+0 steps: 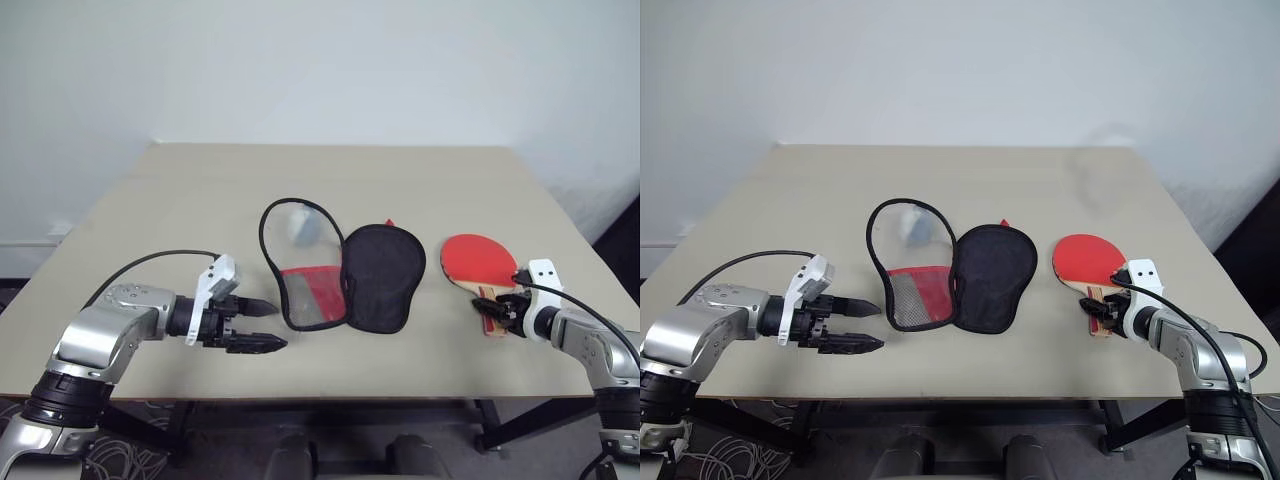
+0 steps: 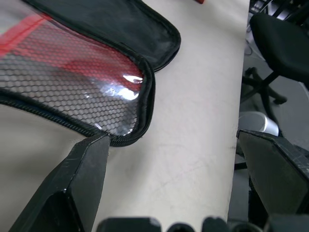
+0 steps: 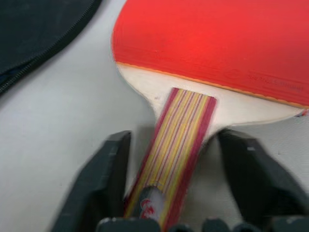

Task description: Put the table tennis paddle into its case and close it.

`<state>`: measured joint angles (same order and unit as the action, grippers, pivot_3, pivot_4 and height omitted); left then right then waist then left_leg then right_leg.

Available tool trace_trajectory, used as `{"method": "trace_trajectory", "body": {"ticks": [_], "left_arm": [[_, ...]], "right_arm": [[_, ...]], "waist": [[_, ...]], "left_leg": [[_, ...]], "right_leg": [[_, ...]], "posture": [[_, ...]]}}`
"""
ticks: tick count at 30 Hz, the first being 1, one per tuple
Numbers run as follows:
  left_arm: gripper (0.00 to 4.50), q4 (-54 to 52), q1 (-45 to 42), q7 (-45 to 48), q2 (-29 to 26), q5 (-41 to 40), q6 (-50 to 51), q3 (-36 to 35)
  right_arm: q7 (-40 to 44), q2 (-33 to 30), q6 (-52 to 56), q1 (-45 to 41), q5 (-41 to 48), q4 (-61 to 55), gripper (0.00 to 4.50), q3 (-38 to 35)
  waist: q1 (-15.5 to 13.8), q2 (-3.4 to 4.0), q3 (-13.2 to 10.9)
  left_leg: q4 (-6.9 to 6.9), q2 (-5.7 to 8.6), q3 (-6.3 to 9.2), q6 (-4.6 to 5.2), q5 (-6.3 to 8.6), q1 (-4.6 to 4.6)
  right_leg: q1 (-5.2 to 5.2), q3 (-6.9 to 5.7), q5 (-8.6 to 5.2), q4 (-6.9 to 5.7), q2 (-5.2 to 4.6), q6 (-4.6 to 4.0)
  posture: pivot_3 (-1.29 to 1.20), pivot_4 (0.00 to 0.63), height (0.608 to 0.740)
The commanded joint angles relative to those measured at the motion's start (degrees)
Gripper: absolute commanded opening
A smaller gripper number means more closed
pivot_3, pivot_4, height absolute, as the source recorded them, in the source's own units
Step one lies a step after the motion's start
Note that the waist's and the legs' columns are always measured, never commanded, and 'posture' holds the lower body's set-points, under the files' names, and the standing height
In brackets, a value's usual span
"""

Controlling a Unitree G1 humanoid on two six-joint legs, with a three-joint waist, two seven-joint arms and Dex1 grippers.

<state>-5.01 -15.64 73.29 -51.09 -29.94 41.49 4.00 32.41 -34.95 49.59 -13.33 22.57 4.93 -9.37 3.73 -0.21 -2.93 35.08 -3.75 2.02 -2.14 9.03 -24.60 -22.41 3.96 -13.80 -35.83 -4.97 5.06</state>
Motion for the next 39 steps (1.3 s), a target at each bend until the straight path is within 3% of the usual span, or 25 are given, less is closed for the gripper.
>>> {"method": "trace_trajectory", "body": {"ticks": [1,3,14,19,23,30,39], "left_arm": [[4.50,-0.6,-1.4,0.1,-0.6,0.0,-0.8,-1.3],[4.50,-0.6,-1.5,0.1,-0.6,0.0,-0.8,-1.1],[4.50,-0.4,-2.8,-0.8,1.0,0.7,-0.3,0.8],[4.50,0.0,-3.3,-0.9,1.5,1.1,-0.3,1.3],[4.50,0.1,-3.6,-1.0,2.0,1.4,-0.3,1.8],[4.50,2.2,-5.7,-0.2,2.9,2.4,-0.9,3.6],[4.50,5.6,-9.5,1.6,4.6,4.3,-2.1,6.6]], "right_arm": [[-0.4,-0.5,-0.3,-1.9,0.1,-1.5,1.63,-1.2],[-0.7,-0.4,0.1,-2.4,0.4,-2.8,1.16,-1.6],[-12.7,6.0,18.5,-16.1,4.8,-12.1,1.14,-5.5],[-25.3,18.3,30.3,-24.0,3.7,-12.6,1.14,-13.9],[-36.0,32.6,37.7,-28.6,-0.5,-16.1,1.14,-22.1],[-38.5,42.6,42.9,-28.5,-2.6,-24.7,1.14,-18.9],[-44.2,53.6,42.9,-26.9,-4.1,-24.2,1.14,-18.6]], "waist": [[0.0,-0.01,0.0],[-0.1,-0.01,0.0],[0.4,0.14,-0.1],[0.0,0.04,-0.1],[0.0,0.10,-0.1],[0.0,0.19,-0.2],[0.2,0.22,-0.2]], "left_leg": [[0.02,0.00,-0.01,0.00,0.00,-0.01],[0.02,0.00,-0.01,0.00,0.00,-0.02],[-0.15,-0.01,0.03,0.01,-0.01,0.00],[-0.16,0.00,0.01,0.01,-0.01,-0.10],[-0.24,-0.01,0.02,0.02,-0.02,-0.10],[-0.28,-0.02,0.02,0.02,-0.02,-0.12],[-0.30,-0.04,0.02,0.01,-0.01,-0.12]], "right_leg": [[0.00,0.01,0.00,0.00,0.00,0.00],[0.01,0.00,0.00,0.01,0.00,0.00],[-0.14,0.02,0.01,-0.11,0.04,-0.01],[-0.14,0.03,0.01,-0.02,0.04,-0.02],[-0.19,0.02,0.03,-0.20,0.05,-0.03],[-0.33,0.00,0.02,-0.28,0.05,-0.04],[-0.37,-0.03,0.08,-0.29,0.05,-0.13]], "posture": [[0.00,0.000,0.740],[0.00,0.000,0.740],[0.00,0.000,0.740],[0.00,0.000,0.740],[0.00,0.000,0.740],[0.00,0.000,0.740],[0.00,0.000,0.740]]}}
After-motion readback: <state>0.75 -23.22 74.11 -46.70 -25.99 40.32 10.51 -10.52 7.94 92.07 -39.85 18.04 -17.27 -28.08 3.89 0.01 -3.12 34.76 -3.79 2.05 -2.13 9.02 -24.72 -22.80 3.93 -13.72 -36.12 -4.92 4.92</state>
